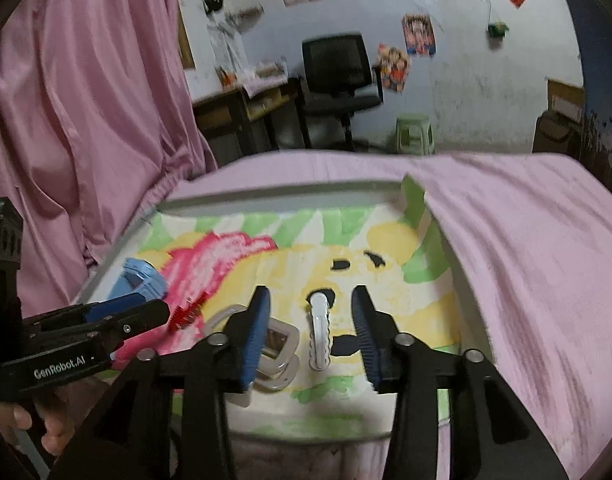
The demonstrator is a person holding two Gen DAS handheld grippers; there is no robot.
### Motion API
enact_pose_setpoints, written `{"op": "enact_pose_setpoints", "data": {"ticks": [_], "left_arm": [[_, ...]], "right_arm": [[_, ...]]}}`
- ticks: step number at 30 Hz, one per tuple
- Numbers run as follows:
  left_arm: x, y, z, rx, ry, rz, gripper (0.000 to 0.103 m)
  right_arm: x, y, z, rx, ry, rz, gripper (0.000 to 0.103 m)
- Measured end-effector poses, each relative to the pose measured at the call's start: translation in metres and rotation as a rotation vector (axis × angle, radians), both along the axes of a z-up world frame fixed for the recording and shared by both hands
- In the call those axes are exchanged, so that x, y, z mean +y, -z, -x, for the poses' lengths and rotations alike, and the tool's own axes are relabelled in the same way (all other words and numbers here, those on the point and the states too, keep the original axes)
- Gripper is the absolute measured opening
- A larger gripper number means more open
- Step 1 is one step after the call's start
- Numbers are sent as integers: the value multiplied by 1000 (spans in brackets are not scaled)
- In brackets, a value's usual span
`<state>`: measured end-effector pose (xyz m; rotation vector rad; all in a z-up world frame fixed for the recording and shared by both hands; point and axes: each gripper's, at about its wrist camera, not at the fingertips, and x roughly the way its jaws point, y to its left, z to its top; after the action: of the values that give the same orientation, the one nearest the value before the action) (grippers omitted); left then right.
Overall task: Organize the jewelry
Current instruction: 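Carry the red charm and white clip into the tray and release them, then withdraw both tools from the tray toward the remaining items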
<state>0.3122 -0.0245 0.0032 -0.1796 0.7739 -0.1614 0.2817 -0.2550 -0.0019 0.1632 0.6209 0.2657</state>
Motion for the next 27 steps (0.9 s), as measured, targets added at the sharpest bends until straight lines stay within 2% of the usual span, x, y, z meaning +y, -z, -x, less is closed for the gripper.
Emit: {"op": "enact_pose_setpoints", "data": {"ticks": [1,6,12,17,20,27], "left_arm": [[1,-2,4,-16,-8,3,48],[7,-18,28,-125,-47,3,71],[14,-32,61,-238,-78,5,88],[17,-37,92,-329,-95,-4,97],[17,-39,110,-379,-104,-4,102],[17,-35,147,-437,-108,-10,103]], "right_arm": [[-1,-4,4,-19,3,-5,44],[-6,-22,33,-125,16,-29,60],[-13,-38,69,-227,39,-54,75],[-18,-45,96,-293,53,-60,93],[-19,-46,112,-323,55,-56,99],[-23,-45,146,-369,67,-33,101]]}}
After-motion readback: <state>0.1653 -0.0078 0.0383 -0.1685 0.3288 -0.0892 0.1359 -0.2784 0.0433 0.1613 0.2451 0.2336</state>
